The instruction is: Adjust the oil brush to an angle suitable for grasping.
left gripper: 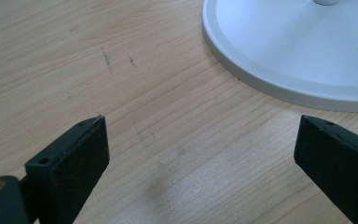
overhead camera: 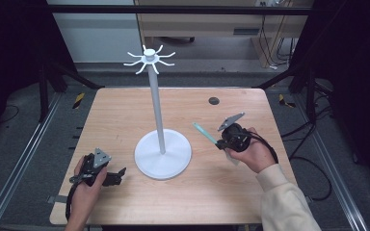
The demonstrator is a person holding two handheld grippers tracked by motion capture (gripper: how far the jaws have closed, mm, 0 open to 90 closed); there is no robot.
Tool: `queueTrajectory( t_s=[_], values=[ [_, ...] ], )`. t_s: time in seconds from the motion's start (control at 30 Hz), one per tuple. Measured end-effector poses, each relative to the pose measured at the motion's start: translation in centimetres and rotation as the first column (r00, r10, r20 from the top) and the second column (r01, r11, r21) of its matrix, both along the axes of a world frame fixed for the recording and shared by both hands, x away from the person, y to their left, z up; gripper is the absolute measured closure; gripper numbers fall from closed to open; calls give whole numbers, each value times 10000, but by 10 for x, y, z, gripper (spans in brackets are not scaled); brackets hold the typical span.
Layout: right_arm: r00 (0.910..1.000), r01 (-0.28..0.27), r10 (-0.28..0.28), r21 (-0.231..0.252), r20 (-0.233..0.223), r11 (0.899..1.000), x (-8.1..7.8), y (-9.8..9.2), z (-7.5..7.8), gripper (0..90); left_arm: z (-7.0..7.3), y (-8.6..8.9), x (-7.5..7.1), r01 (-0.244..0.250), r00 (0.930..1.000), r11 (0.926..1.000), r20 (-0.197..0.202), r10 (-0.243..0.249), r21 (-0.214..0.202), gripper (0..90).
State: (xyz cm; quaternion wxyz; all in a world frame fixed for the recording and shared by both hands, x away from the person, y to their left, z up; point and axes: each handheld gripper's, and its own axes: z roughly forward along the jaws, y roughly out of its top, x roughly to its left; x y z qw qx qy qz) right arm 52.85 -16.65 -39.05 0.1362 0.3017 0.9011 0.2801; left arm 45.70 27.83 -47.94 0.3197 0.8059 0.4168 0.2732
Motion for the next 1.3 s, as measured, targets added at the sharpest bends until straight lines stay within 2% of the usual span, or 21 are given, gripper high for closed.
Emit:
queueTrajectory(
  t_s=[0.07,0.1,0.13,0.17,0.2,0.37,0.43,0.5,0.63,0.87,1.3],
  values=[
    [9996,126,-131,219,260,9997,5,0,6,825,0,0,0,-11,10000,10000,23,11,-14,28],
    [9990,281,-298,499,334,9984,9,0,8,825,0,0,0,-11,10000,10000,-3,11,-1,28],
    [9984,414,-452,1080,330,9933,16,-2,10,826,0,0,0,-11,10000,10000,-38,11,20,28],
    [9984,414,-452,1080,330,9933,16,-2,10,826,0,0,0,-23,10000,10000,-36,23,20,28],
    [9977,520,-574,1338,370,9896,19,-1,10,826,0,1,0,-43,10000,10000,-13,43,-14,28],
    [9925,964,-1080,1777,568,9794,25,-1,6,826,-1,1,1,-17,10000,10000,-54,17,-13,28],
    [9921,983,-1093,1601,615,9822,25,0,6,826,0,0,1,19,10000,10000,-34,-19,-46,28],
    [9911,924,-1073,1746,783,9803,21,2,3,826,0,0,1,42,10000,10000,-30,-42,1,28],
    [9897,921,-1082,1611,943,9826,20,4,0,826,0,0,1,22,10000,10000,-11,-22,6,28],
    [9850,926,-1242,2403,1199,9663,11,3,2,826,0,0,2,18,10000,10000,11,-18,31,28],
    [9678,952,-1705,3583,1849,9287,1,0,18,826,0,-1,2,63,10000,10000,10,-63,10,28]
  ],
)
